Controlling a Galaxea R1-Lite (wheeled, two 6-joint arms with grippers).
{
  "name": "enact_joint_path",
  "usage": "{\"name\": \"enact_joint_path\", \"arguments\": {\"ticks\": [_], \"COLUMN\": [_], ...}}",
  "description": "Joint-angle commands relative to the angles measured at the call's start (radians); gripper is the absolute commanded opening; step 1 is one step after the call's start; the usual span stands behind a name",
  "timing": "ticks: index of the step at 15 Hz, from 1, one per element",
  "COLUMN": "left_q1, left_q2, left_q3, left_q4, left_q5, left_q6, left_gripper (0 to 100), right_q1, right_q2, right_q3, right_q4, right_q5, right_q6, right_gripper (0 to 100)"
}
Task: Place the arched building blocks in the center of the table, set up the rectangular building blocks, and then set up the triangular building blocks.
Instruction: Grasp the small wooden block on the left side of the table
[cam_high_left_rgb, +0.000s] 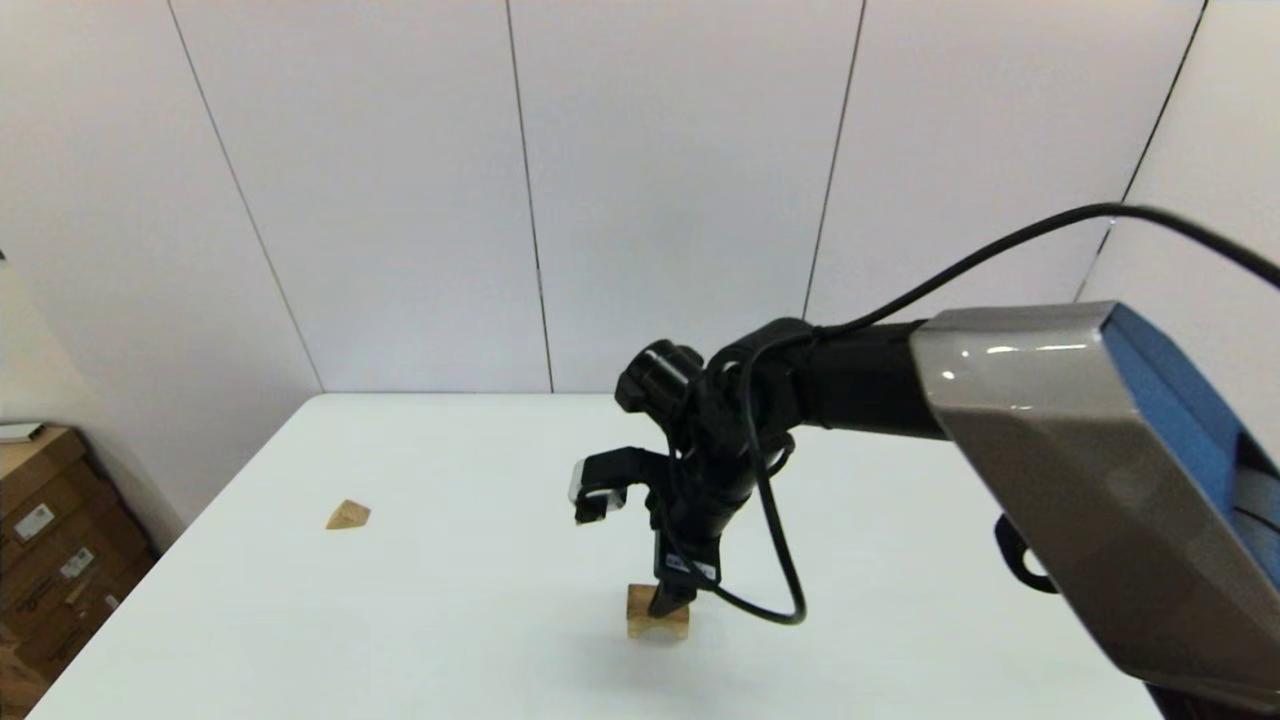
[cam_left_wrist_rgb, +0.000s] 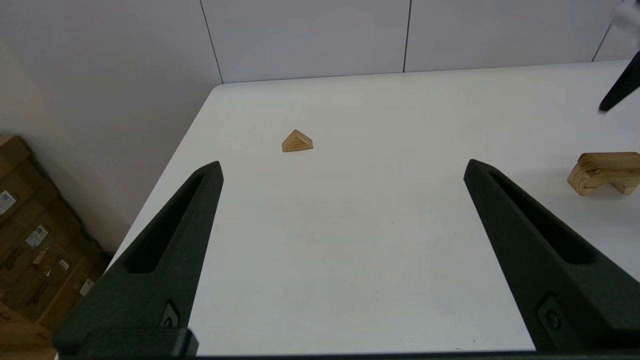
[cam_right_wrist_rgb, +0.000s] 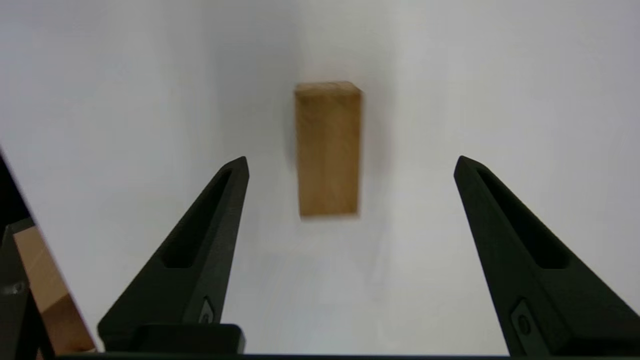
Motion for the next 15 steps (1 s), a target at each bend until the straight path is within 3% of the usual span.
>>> {"name": "enact_joint_path", "arguments": {"ticks": [1, 5, 9, 15], "left_q1": [0.0, 0.0, 0.0, 0.0], "left_q2": [0.001, 0.001, 0.001, 0.001], "left_q3": [0.0, 0.0, 0.0, 0.0], "left_q4": [0.0, 0.0, 0.0, 0.0], "left_q5": [0.0, 0.0, 0.0, 0.0], "left_q6": [0.0, 0.0, 0.0, 0.0], "left_gripper": [100, 100, 100, 100], "right_q1": [-0.029, -0.03, -0.049, -0.243], "right_q2": [-0.309, -0.634, -0.984, -1.453], "right_q3": [0.015, 0.198, 0.515, 0.894], "right_q4": [0.115, 0.164, 0.141, 0.064], "right_q5": [-0.007, -0.018, -0.131, -0.119], "right_q6": [0.065, 0.154, 0.31, 0.347], "right_gripper": [100, 100, 100, 100]}}
